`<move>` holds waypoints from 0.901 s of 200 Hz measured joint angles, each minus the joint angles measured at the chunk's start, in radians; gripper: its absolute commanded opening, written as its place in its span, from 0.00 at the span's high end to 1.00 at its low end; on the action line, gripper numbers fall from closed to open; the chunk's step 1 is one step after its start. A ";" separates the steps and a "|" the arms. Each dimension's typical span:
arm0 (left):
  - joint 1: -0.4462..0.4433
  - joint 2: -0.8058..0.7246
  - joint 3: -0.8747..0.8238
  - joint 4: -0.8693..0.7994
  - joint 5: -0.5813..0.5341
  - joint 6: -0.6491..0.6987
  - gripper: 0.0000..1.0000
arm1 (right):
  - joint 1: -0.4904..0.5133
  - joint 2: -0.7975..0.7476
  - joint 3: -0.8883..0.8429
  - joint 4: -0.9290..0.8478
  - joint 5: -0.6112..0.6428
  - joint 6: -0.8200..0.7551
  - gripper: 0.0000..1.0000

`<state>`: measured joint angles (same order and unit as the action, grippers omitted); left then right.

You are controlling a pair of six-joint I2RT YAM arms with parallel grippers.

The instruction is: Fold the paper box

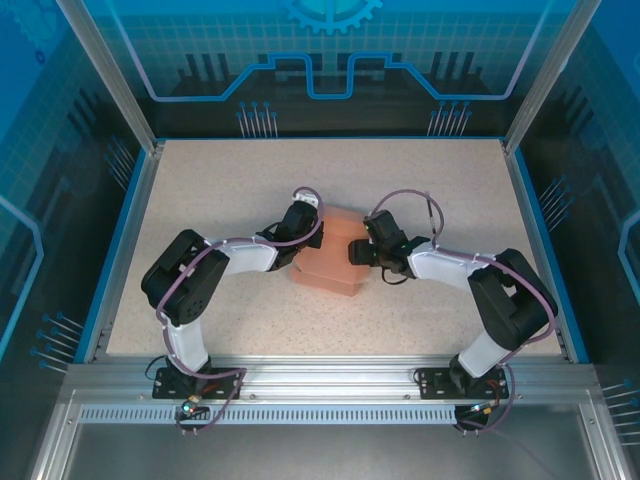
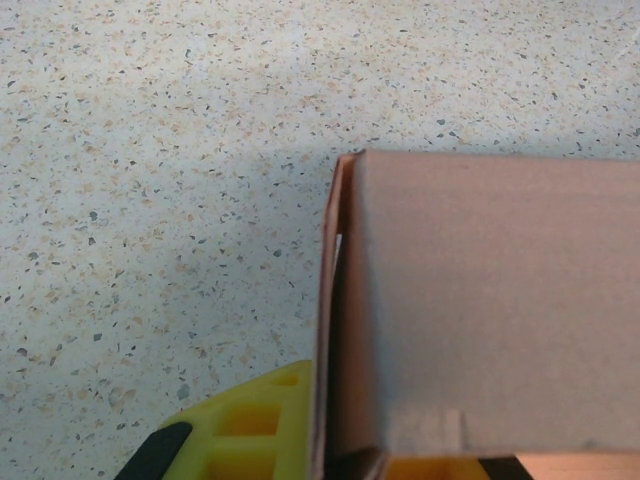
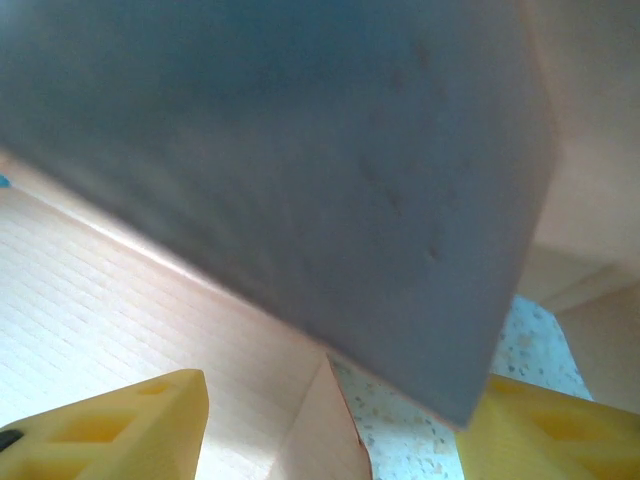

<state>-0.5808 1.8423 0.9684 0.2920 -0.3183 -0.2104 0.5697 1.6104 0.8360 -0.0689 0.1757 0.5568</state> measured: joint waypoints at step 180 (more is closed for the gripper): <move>0.000 0.000 0.007 -0.011 -0.011 0.000 0.95 | 0.005 0.054 0.013 0.144 -0.116 -0.055 0.39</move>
<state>-0.5808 1.8423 0.9752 0.2813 -0.3294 -0.2104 0.5751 1.6646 0.8490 0.0753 0.0597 0.5018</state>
